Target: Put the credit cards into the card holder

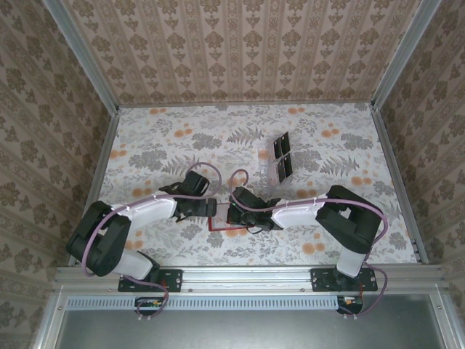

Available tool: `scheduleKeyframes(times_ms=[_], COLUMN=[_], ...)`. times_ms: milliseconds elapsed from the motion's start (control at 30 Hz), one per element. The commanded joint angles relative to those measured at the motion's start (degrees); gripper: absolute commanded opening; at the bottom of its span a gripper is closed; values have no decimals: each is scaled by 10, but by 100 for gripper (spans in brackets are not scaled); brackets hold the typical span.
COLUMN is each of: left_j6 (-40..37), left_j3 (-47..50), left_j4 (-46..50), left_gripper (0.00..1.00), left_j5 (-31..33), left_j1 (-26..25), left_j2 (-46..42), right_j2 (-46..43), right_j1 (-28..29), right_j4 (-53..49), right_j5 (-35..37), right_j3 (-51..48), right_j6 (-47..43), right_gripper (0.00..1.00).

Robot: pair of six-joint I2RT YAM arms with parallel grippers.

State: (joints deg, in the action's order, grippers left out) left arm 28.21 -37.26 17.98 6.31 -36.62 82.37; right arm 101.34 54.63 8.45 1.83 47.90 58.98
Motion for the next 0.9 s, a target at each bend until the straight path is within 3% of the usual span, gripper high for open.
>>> scheduleKeyframes(times_ms=[0,600,867], left_j6=[2,21,23], left_j3=[9,4,-13], left_j4=[7,17,35], left_gripper=[100,100,100], left_j5=[-4,-1,-22], left_j1=[-6,-11,22], left_j2=[20,2,-48], right_j2=[21,18,-47], right_j1=[-1,-2,-14], right_j4=[14,48,8], right_j5=[-20,-46,-14], right_j3=[3,5,-5], right_j6=[14,24,-3], right_gripper=[3,3,15])
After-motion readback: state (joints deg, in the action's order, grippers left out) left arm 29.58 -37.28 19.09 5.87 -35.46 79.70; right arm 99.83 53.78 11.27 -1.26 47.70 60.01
